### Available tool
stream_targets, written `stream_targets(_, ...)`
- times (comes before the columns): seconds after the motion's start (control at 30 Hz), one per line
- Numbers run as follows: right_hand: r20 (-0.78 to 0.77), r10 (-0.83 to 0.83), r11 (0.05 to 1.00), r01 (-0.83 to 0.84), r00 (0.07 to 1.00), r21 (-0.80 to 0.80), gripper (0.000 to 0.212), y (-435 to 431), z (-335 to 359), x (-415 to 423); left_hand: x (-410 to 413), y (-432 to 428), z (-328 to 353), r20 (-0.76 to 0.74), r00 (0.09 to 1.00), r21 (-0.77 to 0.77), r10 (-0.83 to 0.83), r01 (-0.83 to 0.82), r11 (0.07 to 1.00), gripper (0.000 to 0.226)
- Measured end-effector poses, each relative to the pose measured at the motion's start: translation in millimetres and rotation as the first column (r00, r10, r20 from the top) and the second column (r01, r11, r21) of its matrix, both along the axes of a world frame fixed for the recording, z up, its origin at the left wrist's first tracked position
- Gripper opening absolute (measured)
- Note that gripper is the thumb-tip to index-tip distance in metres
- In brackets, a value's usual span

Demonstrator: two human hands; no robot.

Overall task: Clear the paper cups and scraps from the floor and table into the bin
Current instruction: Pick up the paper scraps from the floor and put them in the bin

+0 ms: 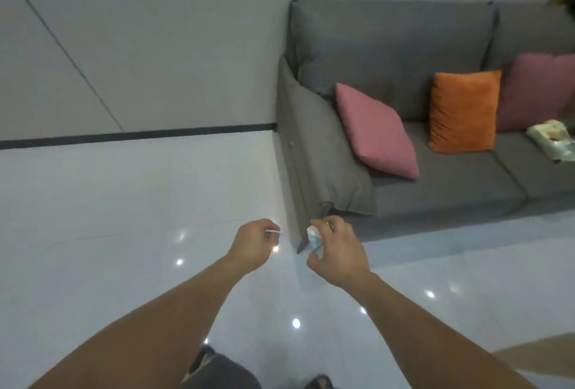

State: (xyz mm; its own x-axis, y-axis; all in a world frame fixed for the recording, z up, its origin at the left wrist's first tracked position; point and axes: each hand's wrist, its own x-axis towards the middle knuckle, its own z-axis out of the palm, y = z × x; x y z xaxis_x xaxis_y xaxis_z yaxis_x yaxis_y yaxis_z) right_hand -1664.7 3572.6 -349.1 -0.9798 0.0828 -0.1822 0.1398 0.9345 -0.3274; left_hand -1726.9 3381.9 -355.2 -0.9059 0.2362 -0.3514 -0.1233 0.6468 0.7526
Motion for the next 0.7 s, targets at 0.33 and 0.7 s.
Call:
stream_targets(0.33,-0.004,0.471,0.882,-0.471,0.882,0.02,0.072,-270,31,-142,-39,-306,30,-0.092,0.902,-0.049,0.421,-0.426,0.903,0.011)
stream_targets(0.7,-0.061,0.81,0.585,-0.811,0.584,-0.005,0.072,-519,31,-265,-86,-522,43,-0.136,0.706,-0.122,0.695,-0.708,0.696,0.012)
